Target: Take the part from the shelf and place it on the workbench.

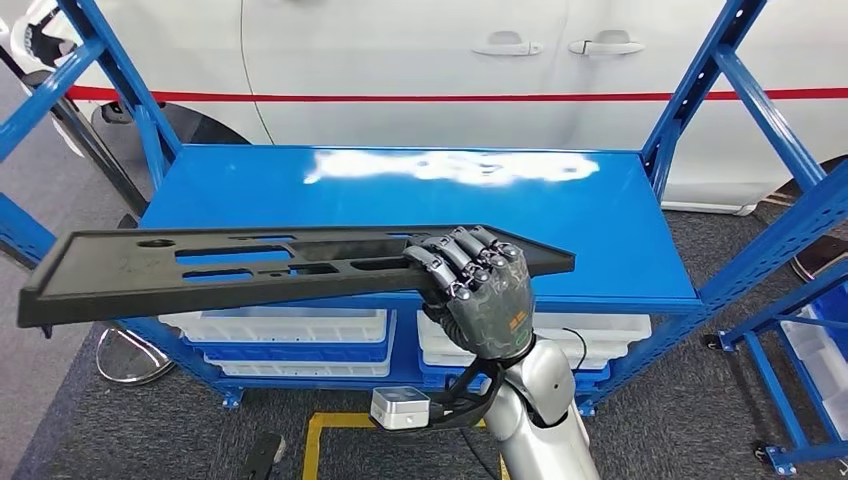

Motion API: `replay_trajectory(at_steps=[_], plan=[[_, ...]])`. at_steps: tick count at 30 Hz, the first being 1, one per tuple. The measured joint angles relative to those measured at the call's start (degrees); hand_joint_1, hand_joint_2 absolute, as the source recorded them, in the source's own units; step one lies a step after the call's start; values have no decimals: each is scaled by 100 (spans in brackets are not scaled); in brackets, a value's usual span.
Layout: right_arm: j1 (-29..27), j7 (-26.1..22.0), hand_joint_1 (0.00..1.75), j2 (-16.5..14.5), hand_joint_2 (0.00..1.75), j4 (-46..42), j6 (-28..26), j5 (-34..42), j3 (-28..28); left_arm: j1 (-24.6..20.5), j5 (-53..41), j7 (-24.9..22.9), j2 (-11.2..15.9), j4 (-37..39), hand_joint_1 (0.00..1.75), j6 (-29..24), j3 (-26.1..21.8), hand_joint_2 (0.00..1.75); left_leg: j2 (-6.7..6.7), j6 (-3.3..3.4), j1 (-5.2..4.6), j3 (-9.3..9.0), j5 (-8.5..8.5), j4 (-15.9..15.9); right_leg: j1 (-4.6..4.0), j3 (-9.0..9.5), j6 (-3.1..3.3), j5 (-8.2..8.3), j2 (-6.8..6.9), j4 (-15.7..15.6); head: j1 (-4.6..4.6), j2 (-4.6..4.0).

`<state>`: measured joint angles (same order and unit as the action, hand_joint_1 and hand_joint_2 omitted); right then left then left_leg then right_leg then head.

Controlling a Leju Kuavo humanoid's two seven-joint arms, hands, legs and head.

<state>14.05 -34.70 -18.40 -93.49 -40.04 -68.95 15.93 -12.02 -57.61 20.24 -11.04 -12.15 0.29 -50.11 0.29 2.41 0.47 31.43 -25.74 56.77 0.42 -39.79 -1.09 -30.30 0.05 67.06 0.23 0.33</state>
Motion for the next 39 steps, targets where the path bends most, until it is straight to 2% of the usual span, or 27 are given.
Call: replay_trajectory(at_steps=[1, 2, 3, 4, 6, 8, 9, 12, 13, 14, 16, 17, 18, 19, 20, 21, 23, 25, 27, 28, 30, 32, 33, 34, 35, 37, 39], plan=[[-3, 2, 175, 1, 175, 2, 0, -5, 0, 2, 1, 0, -1, 0, 0, 1, 1, 175, 6, 9, -2, 71, 46, 9, 3, -103, -15, -233, 0, 367, 1, 0], [-6, 3, 175, 2, 175, 5, 0, -11, 0, 9, 3, 0, -1, 0, 0, 1, 2, 175, 11, 7, -3, 138, 85, 20, 7, -164, -30, -371, 0, 656, 1, 0], [-12, 3, 175, 3, 175, 12, 0, -16, 0, 16, 5, 0, -2, 0, 0, 1, 2, 175, 16, 1, -3, 209, 124, 38, 16, -133, -42, -390, 1, 773, 1, 0], [-16, 2, 175, 4, 175, 20, 0, -19, 0, 20, 7, 0, -4, 0, 0, 3, 2, 175, 18, -10, -2, 274, 156, 61, 26, 3, -47, -302, 2, 669, 1, 0], [-21, -1, 175, 3, 175, 32, 0, -24, 0, 23, 4, 0, -13, 0, 0, 11, 3, 175, 16, -42, 3, 393, 204, 130, 46, 522, -34, -57, 3, -29, 1, 0], [-36, 2, 175, 2, 175, 33, 0, -48, 0, 26, -8, 0, -23, 0, 0, 27, 7, 175, 12, -97, -3, 473, 243, 194, 26, 901, 19, 48, -7, -621, 2, 0], [-47, 4, 175, 2, 175, 32, 0, -73, 0, 29, -15, -1, -26, 0, 0, 36, 11, 175, 10, -133, -8, 495, 269, 212, 11, 955, 51, 45, -12, -740, 2, 0], [-71, 3, 175, 2, 175, 41, 0, -150, 0, 47, -23, 3, -30, 0, 0, 50, 20, 175, 4, -246, -1, 551, 322, 222, 2, 880, 175, 145, -6, -783, 2, 0], [-73, -1, 175, 2, 175, 50, 1, -170, 0, 55, -21, 7, -30, 0, 0, 50, 21, 175, 0, -282, 8, 603, 219, 299, 11, 836, 229, 199, 4, -794, 3, 0], [-75, -3, 175, 2, 175, 62, 1, -187, 0, 62, -17, 11, -30, 0, 0, 50, 21, 175, -4, -317, 19, 685, 20, 484, 21, 782, 275, 258, 15, -809, 5, 0], [-77, -3, 175, 2, 175, 85, 2, -209, 0, 69, -13, 16, -30, 0, 0, 50, 22, 175, -5, -372, 32, 911, -523, 1167, 19, 645, 323, 366, 27, -806, 7, 0], [-81, -3, 175, 2, 175, 97, 1, -214, 0, 71, -13, 18, -30, 0, 0, 50, 23, 175, -4, -388, 35, 996, -706, 1526, 13, 569, 327, 420, 30, -801, 7, 0], [-85, -3, 175, 2, 175, 109, 1, -217, 0, 73, -13, 18, -30, 0, 0, 50, 23, 175, -4, -394, 35, 1011, -770, 1758, 6, 495, 327, 472, 31, -795, 7, 0], [-90, -3, 175, 2, 175, 119, 1, -219, 0, 74, -13, 19, -30, 0, 0, 50, 23, 175, -4, -389, 34, 920, -712, 1783, 0, 424, 324, 521, 32, -787, 7, 0], [-95, -3, 175, 2, 175, 126, 0, -219, 0, 74, -13, 19, -30, 0, 0, 50, 23, 175, -4, -374, 32, 722, -575, 1595, -4, 360, 318, 567, 31, -780, 7, 0], [-97, -3, 175, 2, 175, 129, 0, -219, 0, 71, -13, 20, -30, 0, 0, 50, 24, 175, -6, -346, 27, 430, -433, 1229, -9, 307, 308, 611, 29, -773, 8, 0], [-97, -3, 175, 2, 175, 130, 0, -226, 1, 50, -7, 36, -29, 0, 0, 46, 26, 175, -9, -271, -2, -122, -346, 421, -21, 241, 264, 695, 28, -769, 7, 0], [-93, -3, 175, 2, 175, 138, 0, -220, 7, 30, 18, 89, -28, 0, 0, 38, 28, 175, -15, -209, -42, -304, -369, 60, -14, 223, 197, 784, 35, -792, 6, 0], [-83, 22, 175, 4, 175, 160, 0, -226, 29, 14, 50, 132, -34, 0, 0, 32, 28, 175, -9, -145, -41, -258, -258, -1, -6, 213, 125, 849, 39, -828, 5, 0], [-73, 45, 175, 6, 175, 175, 0, -248, 48, -2, 64, 137, -40, 0, 0, 31, 28, 175, -1, -101, -27, -230, -193, -32, -7, 179, 96, 783, 33, -788, 4, 0], [-51, 96, 175, 10, 175, 212, 0, -307, 93, -42, 76, 138, -55, 0, 0, 27, 28, 175, 18, -22, 0, -127, -51, -68, -5, 12, 52, 345, 17, -365, 4, 0], [-39, 133, 175, 12, 175, 249, 0, -350, 124, -59, 77, 137, -64, 0, 0, 25, 28, 175, 20, 4, -7, 30, 53, -48, 0, -199, 20, -153, 10, 362, 4, 0], [-38, 149, 175, 13, 175, 268, 0, -370, 133, -55, 72, 133, -69, 0, 0, 25, 29, 175, 21, 1, -9, 111, 101, -32, 1, -240, 7, -246, 10, 634, 4, 0], [-37, 163, 175, 13, 175, 287, 0, -390, 143, -46, 60, 120, -73, 0, 0, 25, 34, 175, 22, -5, -10, 192, 146, -13, 2, -190, 1, -222, 10, 731, 4, 0], [-37, 173, 175, 13, 175, 306, 0, -408, 155, -36, 36, 103, -78, 0, 0, 24, 43, 175, 23, -13, -10, 274, 186, 11, 2, -40, 4, -114, 11, 639, 4, 0], [-35, 173, 175, 13, 175, 331, 0, -420, 185, -17, -25, 63, -95, 0, 0, 21, 75, 175, 19, -44, -12, 400, 245, 63, -5, 477, 44, 114, 8, -36, 5, 0], [-36, 169, 175, 12, 175, 338, 0, -431, 218, 3, -90, 45, -111, 0, 0, 24, 124, 175, 17, -100, -19, 475, 305, 101, -38, 891, 102, 143, 1, -690, 6, 0]])
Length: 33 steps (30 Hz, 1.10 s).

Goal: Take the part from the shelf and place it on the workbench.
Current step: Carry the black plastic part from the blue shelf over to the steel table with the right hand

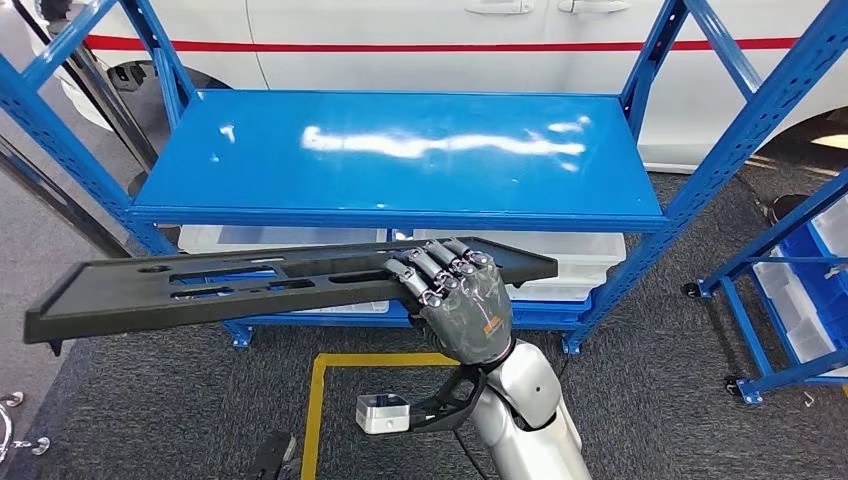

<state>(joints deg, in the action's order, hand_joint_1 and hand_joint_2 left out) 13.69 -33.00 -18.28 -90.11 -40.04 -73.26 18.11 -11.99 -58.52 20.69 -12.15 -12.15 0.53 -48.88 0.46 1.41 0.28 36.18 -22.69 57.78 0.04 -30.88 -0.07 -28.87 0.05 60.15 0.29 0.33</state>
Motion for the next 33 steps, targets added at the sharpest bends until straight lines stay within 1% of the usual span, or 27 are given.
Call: replay_trajectory(at_steps=[1, 3, 4, 5, 6, 8, 9, 10, 11, 12, 14, 15, 17, 19, 20, 21, 23, 24, 25, 26, 27, 28, 29, 30, 31, 32, 33], plan=[[-3, -2, 175, 0, 175, 0, 0, 3, 11, 13, -26, -4, -5, 0, 0, 4, 26, 175, 1, -33, 0, 19, 35, 0, -20, 90, 26, -24, -4, -171, -1, 0], [-14, -9, 175, -1, 175, 1, 0, 23, 20, 43, -55, -7, -8, 0, 0, 11, 64, 175, -5, -97, 1, 38, 97, -19, -16, 81, 76, 38, -1, -230, -2, 0], [-16, -13, 175, -1, 175, 1, 0, 34, 22, 59, -58, -9, -6, 0, 0, 10, 76, 175, -15, -129, 2, 65, 51, 11, 3, 62, 110, 83, 8, -260, -1, 0], [-17, -16, 175, -1, 175, 2, 0, 37, 28, 73, -55, -9, -4, 0, 0, 9, 84, 175, -25, -158, 1, 110, -67, 110, 24, 33, 151, 132, 19, -288, 1, 0], [-17, -19, 175, -1, 175, 2, 0, 37, 33, 83, -50, -9, -3, 0, 0, 7, 90, 175, -33, -186, 8, 188, -284, 333, 42, -7, 186, 184, 32, -307, 3, 0], [-17, -20, 175, -1, 175, 5, 0, 32, 43, 91, -34, -8, -1, 0, 0, 3, 102, 175, -34, -233, 30, 387, -802, 1050, 35, -122, 218, 265, 50, -294, 6, 0], [-18, -18, 175, -1, 175, 9, 0, 28, 44, 92, -28, -8, -1, 0, 0, 2, 106, 175, -33, -254, 41, 457, -972, 1388, 32, -189, 218, 302, 57, -277, 6, 0], [-17, -14, 175, -1, 175, 12, 0, 25, 46, 95, -24, -8, 0, 0, 0, -1, 109, 175, -32, -271, 48, 450, -1012, 1557, 33, -255, 212, 335, 61, -255, 6, 0], [-17, -8, 175, -1, 175, 14, 0, 21, 49, 99, -20, -8, 0, 0, 0, -2, 110, 175, -32, -283, 55, 339, -939, 1512, 37, -318, 204, 359, 63, -224, 7, 0], [-16, 1, 175, -1, 175, 15, 0, 15, 55, 102, -15, -8, 0, 0, 0, -2, 110, 175, -32, -291, 64, 122, -787, 1249, 43, -377, 192, 377, 63, -185, 7, 0], [-11, 15, 175, -1, 175, 14, 0, -8, 72, 101, -5, -4, -3, 0, 0, 2, 112, 175, -44, -286, 69, -379, -592, 474, 50, -475, 156, 401, 61, -109, 8, 0], [-8, 20, 175, -1, 175, 14, 0, -22, 83, 100, 2, -1, -8, 0, 0, 7, 114, 175, -60, -261, 60, -542, -566, 195, 47, -513, 125, 426, 60, -83, 8, 0], [-4, 30, 175, -1, 175, 14, 0, -49, 102, 116, 18, 5, -18, 0, 0, 17, 116, 175, -90, -196, 27, -620, -585, 31, 37, -554, 51, 497, 59, -75, 7, 0], [-4, 42, 175, 3, 175, 14, 0, -67, 113, 142, 30, 7, -26, 0, 0, 26, 116, 175, -74, -107, 35, -574, -510, 13, 37, -566, -20, 527, 37, -74, 6, 0], [-3, 46, 175, 5, 175, 14, 0, -70, 115, 143, 32, 7, -33, 0, 0, 30, 116, 175, -61, -56, 44, -546, -460, -3, 37, -602, -49, 439, 21, -9, 4, 0], [-3, 48, 175, 8, 175, 13, 0, -73, 116, 140, 33, 8, -42, 0, 0, 33, 116, 175, -48, 3, 54, -509, -405, -23, 36, -657, -69, 287, 5, 124, 3, 0], [-5, 43, 175, 13, 175, 14, 0, -73, 116, 130, 31, 7, -58, 0, 0, 45, 118, 175, -36, 74, 39, -378, -301, -15, 39, -883, -79, -246, -6, 792, 1, 0], [-6, 39, 175, 14, 175, 14, 0, -71, 116, 130, 26, 4, -62, 0, 0, 51, 120, 175, -30, 90, 23, -295, -252, 3, 39, -987, -80, -454, -6, 1168, 2, 0], [-9, 34, 175, 15, 175, 15, 0, -68, 115, 132, 16, 0, -67, 0, 0, 57, 122, 175, -23, 94, 5, -203, -200, 26, 39, -1044, -78, -578, -6, 1473, 2, 0], [-11, 26, 175, 16, 175, 15, 0, -66, 114, 133, 3, -5, -72, 0, 0, 58, 126, 175, -18, 94, -9, -119, -154, 50, 38, -993, -68, -544, -5, 1548, 2, 0], [-12, 17, 175, 16, 175, 15, 0, -64, 113, 131, -9, -13, -78, 0, 0, 59, 132, 175, -14, 92, -22, -36, -108, 73, 35, -839, -47, -417, -5, 1429, 3, 0], [-13, 8, 175, 16, 175, 14, 0, -64, 113, 125, -18, -19, -86, 0, 0, 60, 140, 175, -15, 88, -35, 34, -61, 93, 25, -576, -10, -256, -6, 1111, 2, 0], [-13, 2, 175, 15, 175, 12, 0, -64, 113, 119, -26, -25, -100, 0, 0, 59, 150, 175, -17, 78, -47, 93, -14, 108, 11, -281, 36, -175, -5, 695, 4, 0], [-12, -2, 175, 14, 175, 9, -1, -64, 113, 111, -27, -29, -111, 0, 0, 57, 158, 175, -20, 62, -57, 134, 29, 116, -7, -21, 72, -151, -4, 300, 4, 0], [-11, -2, 175, 12, 175, 4, -1, -64, 113, 99, -28, -31, -120, 0, 0, 55, 164, 175, -21, 33, -57, 152, 79, 111, -30, 145, 98, -154, -6, 25, 3, 0], [-6, 0, 175, 11, 175, 0, -1, -64, 114, 87, -29, -33, -128, 0, 0, 54, 168, 175, -20, -1, -47, 162, 131, 97, -51, 208, 110, -179, -6, -119, 4, 0], [-1, 3, 175, 9, 175, -3, -1, -67, 114, 76, -28, -34, -130, 0, 0, 51, 170, 175, -20, -37, -39, 166, 191, 70, -65, 204, 118, -131, -6, -167, 2, 0]])
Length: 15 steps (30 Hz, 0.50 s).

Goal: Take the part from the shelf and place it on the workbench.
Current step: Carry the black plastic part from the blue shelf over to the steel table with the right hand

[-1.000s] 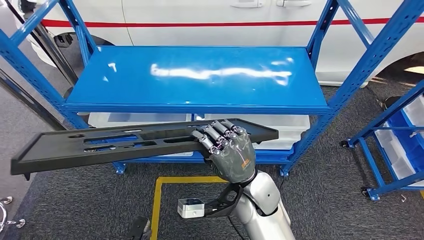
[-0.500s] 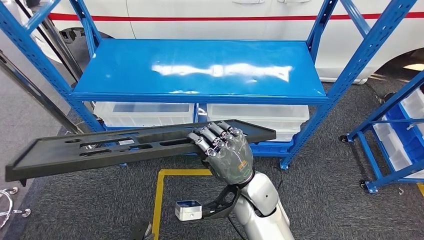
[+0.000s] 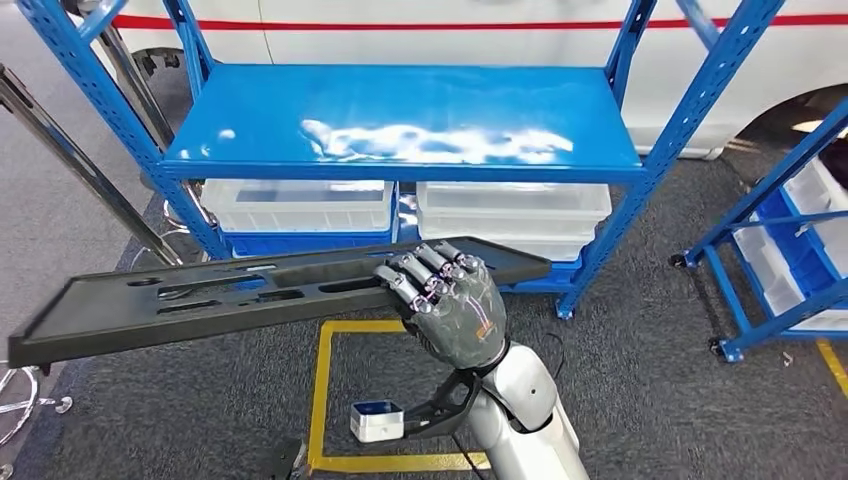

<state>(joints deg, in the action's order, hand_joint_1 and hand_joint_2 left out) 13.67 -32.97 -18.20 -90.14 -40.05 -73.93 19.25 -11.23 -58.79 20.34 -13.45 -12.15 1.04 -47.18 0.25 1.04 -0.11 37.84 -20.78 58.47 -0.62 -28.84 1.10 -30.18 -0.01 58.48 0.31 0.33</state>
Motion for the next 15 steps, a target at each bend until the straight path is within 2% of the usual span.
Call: replay_trajectory(at_steps=[1, 2, 3, 4, 6, 7, 8, 9, 10, 11, 12, 13, 14, 15], plan=[[5, 5, 175, -2, 175, 1, 1, -5, 1, -8, 2, -1, -1, 0, 0, -2, 2, 175, -4, -36, 11, 11, 37, -21, 11, -36, 22, 80, 9, -21, -1, 0], [12, 13, 175, -4, 175, 2, 1, -11, 5, -11, 4, -2, -1, 0, 0, -4, 3, 175, -13, -68, 12, 43, -17, -3, 30, -80, 55, 155, 21, -58, 0, 0], [16, 25, 175, -7, 175, 4, 1, -16, 10, -9, 6, -3, -1, 0, 0, -6, 3, 175, -23, -99, 13, 95, -183, 94, 56, -144, 93, 246, 33, -89, 1, 0], [19, 37, 175, -8, 175, 7, 1, -20, 16, -7, 9, -4, 1, 0, 0, -8, 3, 175, -31, -132, 24, 164, -459, 308, 80, -224, 122, 334, 46, -110, 3, 0], [25, 59, 175, -10, 175, 10, 1, -24, 24, -6, 24, -6, 1, 0, 0, -15, 3, 175, -34, -197, 55, 307, -1053, 1004, 82, -424, 143, 493, 58, -109, 4, 0], [25, 63, 175, -10, 175, 14, 1, -27, 25, -7, 37, -5, 1, 0, 0, -20, 3, 175, -33, -225, 70, 335, -1185, 1350, 82, -530, 136, 571, 65, -103, 4, 0], [25, 66, 175, -10, 175, 19, 1, -30, 26, -6, 49, -4, 2, 0, 0, -27, 3, 175, -33, -247, 82, 306, -1160, 1576, 84, -639, 126, 648, 72, -94, 4, 0], [25, 68, 175, -10, 175, 23, 1, -32, 26, -6, 62, -2, 2, 0, 0, -34, 2, 175, -32, -263, 90, 196, -1009, 1626, 89, -748, 111, 722, 79, -77, 4, 0], [26, 71, 175, -10, 175, 26, 1, -35, 27, -6, 73, 2, 3, 0, 0, -41, 2, 175, -32, -273, 98, -12, -824, 1474, 96, -856, 93, 791, 82, -54, 4, 0], [28, 74, 175, -11, 175, 27, 1, -36, 29, -10, 84, 6, 3, 0, 0, -49, 2, 175, -34, -277, 104, -330, -740, 1115, 100, -954, 68, 856, 84, -23, 5, 0], [33, 78, 175, -13, 175, 26, 1, -37, 33, -15, 95, 12, 3, 0, 0, -54, 1, 175, -38, -271, 99, -694, -775, 633, 98, -1034, 39, 913, 82, 13, 4, 0], [37, 81, 175, -14, 175, 27, 1, -38, 39, -21, 102, 17, 3, 0, 0, -57, 1, 175, -45, -243, 90, -981, -873, 226, 95, -1079, 7, 971, 83, 31, 3, 0], [45, 84, 175, -16, 175, 27, 1, -38, 47, -24, 107, 23, 3, 0, 0, -58, 1, 175, -54, -212, 76, -1167, -981, -72, 93, -1098, -25, 1027, 84, 35, 2, 0], [56, 88, 175, -16, 175, 27, 1, -38, 55, -24, 108, 27, 3, 0, 0, -58, 1, 175, -60, -174, 58, -1219, -1017, -196, 94, -1102, -57, 1088, 86, 22, 2, 0]])
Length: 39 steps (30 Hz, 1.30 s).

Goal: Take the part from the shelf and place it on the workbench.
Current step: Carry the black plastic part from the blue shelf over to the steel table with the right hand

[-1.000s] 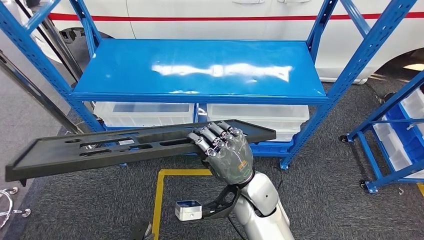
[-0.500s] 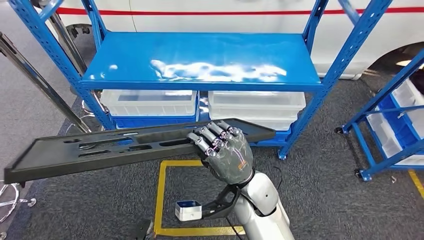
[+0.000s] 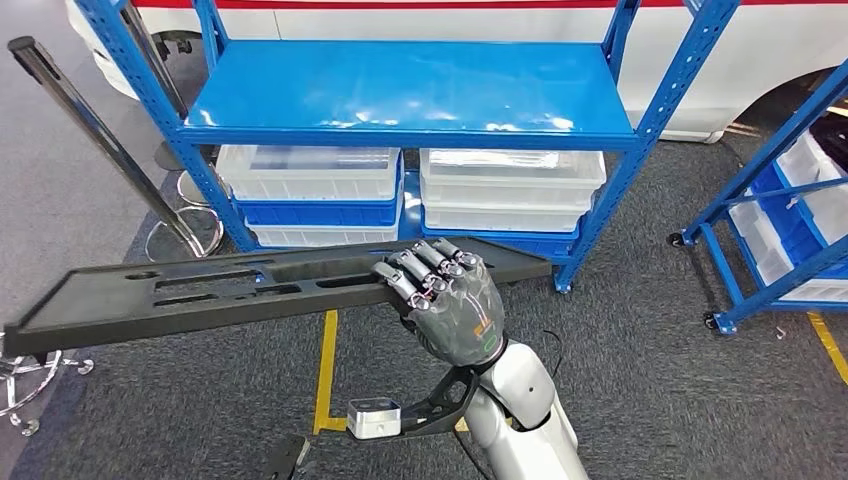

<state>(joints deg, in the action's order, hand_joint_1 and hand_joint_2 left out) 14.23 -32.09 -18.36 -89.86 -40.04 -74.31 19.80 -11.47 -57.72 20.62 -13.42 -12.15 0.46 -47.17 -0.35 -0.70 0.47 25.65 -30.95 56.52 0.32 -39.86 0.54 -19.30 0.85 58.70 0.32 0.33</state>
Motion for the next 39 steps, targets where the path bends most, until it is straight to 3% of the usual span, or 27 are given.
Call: replay_trajectory(at_steps=[2, 3, 6, 7, 8, 9, 11, 13, 14, 15, 17, 18, 19, 21, 22, 23, 25, 26, 27, 29, 30, 32, 33, 35, 37, 38, 39], plan=[[17, 7, 175, 4, 175, 3, 0, 1, 11, 6, 1, 3, -1, 0, 0, 0, -1, 175, 12, 94, 13, 95, 106, -6, 8, -33, -65, 33, -14, -16, 1, 0], [22, 13, 175, 6, 175, 4, 0, 1, 13, 5, 2, 2, -1, 0, 0, 0, -2, 175, 27, 153, 21, 163, 181, -6, 14, -92, -90, -126, -28, 85, -1, 0], [24, 25, 175, 9, 175, 5, 0, 0, 13, -4, 4, 2, 0, 0, 0, 0, -2, 175, 55, 259, 10, 443, 420, 17, 32, -338, -126, -1025, -53, 991, -3, 0], [24, 27, 175, 9, 175, 5, 0, 0, 13, -4, 3, 2, 1, 0, 0, 0, -2, 175, 59, 262, 1, 553, 492, 35, 34, -381, -133, -1175, -54, 1348, -2, 0], [24, 28, 175, 9, 175, 5, 0, 0, 13, -4, 2, 2, 1, 0, 0, 0, -2, 175, 63, 260, -7, 667, 563, 60, 35, -371, -133, -1188, -55, 1604, -2, 0], [24, 29, 175, 9, 175, 5, 0, 0, 13, -5, 2, 1, 2, 0, 0, 0, -2, 175, 68, 254, -14, 785, 628, 91, 35, -277, -125, -1079, -56, 1693, -2, 0], [26, 29, 175, 8, 175, 3, 0, 0, 13, -12, 2, -1, 2, 0, 0, 0, -2, 175, 71, 231, -23, 995, 740, 164, 32, 190, -78, -824, -60, 1309, -1, 0], [35, 28, 175, 4, 175, -7, 0, -2, 16, -20, 2, -2, 0, 0, 0, 0, -2, 175, 64, 181, -33, 1128, 839, 208, 1, 794, -21, -938, -66, 527, 1, 0], [42, 27, 175, 1, 175, -13, -1, -2, 18, -27, 2, -3, -1, 0, 0, 0, -2, 175, 63, 148, -33, 1154, 894, 207, -21, 974, 0, -1029, -69, 236, 0, 0], [51, 27, 175, -2, 175, -16, -1, -2, 19, -32, 2, -3, -1, 0, 0, 0, -2, 175, 64, 108, -28, 1171, 956, 186, -45, 1045, 20, -1081, -71, 69, 1, 0], [64, 28, 175, -4, 175, -15, -1, 0, 20, -36, 2, -5, 2, 0, 0, 0, -2, 175, 60, 34, -21, 1200, 1041, 150, -38, 982, 80, -967, -60, -15, -1, 0], [69, 28, 175, -7, 175, -13, 0, 0, 20, -33, 3, -7, 4, 0, 0, 0, -2, 175, 53, 0, -16, 1244, 952, 197, -22, 925, 124, -891, -49, -38, 1, 0], [71, 27, 175, -9, 175, -12, 0, 0, 20, -27, 3, -10, 7, 0, 0, 0, -2, 175, 46, -27, -11, 1310, 734, 353, -4, 851, 166, -805, -36, -60, 0, 0], [73, 27, 175, -13, 175, -12, 0, 1, 20, -26, 4, -15, 9, 0, 0, 0, -2, 175, 44, -73, 12, 1464, 102, 963, -3, 667, 222, -646, -20, -64, 3, 0], [73, 26, 175, -13, 175, -12, 0, 1, 20, -28, 4, -16, 10, 0, 0, 0, -2, 175, 44, -93, 19, 1516, -119, 1329, -8, 568, 231, -570, -15, -58, 3, 0], [73, 24, 175, -13, 175, -12, 0, 2, 20, -31, 4, -17, 11, 0, 0, -1, -2, 175, 45, -109, 21, 1523, -178, 1618, -12, 464, 229, -494, -11, -49, 3, 0], [73, 21, 175, -13, 175, -12, 0, 2, 20, -33, 4, -18, 16, 0, 0, -2, -2, 175, 45, -118, 21, 1320, 84, 1755, -14, 238, 215, -340, -6, -16, 3, 0], [73, 21, 175, -13, 175, -12, 0, 2, 20, -36, 5, -18, 18, 0, 0, -4, -2, 175, 44, -107, 21, 1086, 245, 1555, -14, 132, 202, -267, -7, 3, 3, 0], [74, 21, 175, -16, 175, -13, 0, 1, 20, -45, 5, -18, 21, 0, 0, -7, -2, 175, 42, -80, 18, 758, 280, 1192, -14, 48, 186, -199, -9, 24, 3, 0], [75, 20, 175, -21, 175, -21, 0, 0, 20, -72, 6, -17, 27, 0, 0, -13, -2, 175, 39, -15, -6, 118, 73, 318, -25, -35, 133, -75, -7, 42, 2, 0], [77, 18, 175, -23, 175, -25, 0, 0, 20, -83, 7, -16, 30, 0, 0, -14, -2, 175, 38, 18, -24, -59, -34, 40, -23, -41, 99, -11, 0, 31, 2, 0], [79, 14, 175, -21, 175, -27, 0, 0, 20, -82, 8, -16, 29, 0, 0, -15, -2, 175, 47, 82, -29, -69, 8, -89, -16, -43, 30, 105, 7, -16, 0, 0], [81, 11, 175, -17, 175, -27, 0, -1, 19, -77, 8, -17, 29, 0, 0, -14, -2, 175, 60, 124, -19, -23, 78, -105, -11, -68, -2, 62, -8, 2, -1, 0], [80, 15, 175, -9, 175, -27, 0, -2, 18, -71, 9, -19, 28, 0, 0, -14, -2, 175, 91, 215, 10, 130, 253, -124, -4, -185, -52, -406, -45, 327, -4, 0], [78, 19, 175, -5, 175, -27, 0, -3, 17, -75, 10, -19, 28, 0, 0, -15, -2, 175, 100, 250, 3, 340, 419, -100, 15, -327, -90, -1044, -61, 1051, -5, 0], [77, 22, 175, -4, 175, -26, 0, -6, 17, -74, 10, -18, 28, 0, 0, -15, -2, 175, 103, 242, 2, 453, 495, -78, 26, -363, -109, -1176, -61, 1405, -5, 0], [77, 25, 175, -3, 175, -25, 0, -10, 17, -73, 10, -17, 28, 0, 0, -15, -2, 175, 107, 231, 4, 572, 561, -45, 39, -342, -124, -1147, -61, 1631, -4, 0]])
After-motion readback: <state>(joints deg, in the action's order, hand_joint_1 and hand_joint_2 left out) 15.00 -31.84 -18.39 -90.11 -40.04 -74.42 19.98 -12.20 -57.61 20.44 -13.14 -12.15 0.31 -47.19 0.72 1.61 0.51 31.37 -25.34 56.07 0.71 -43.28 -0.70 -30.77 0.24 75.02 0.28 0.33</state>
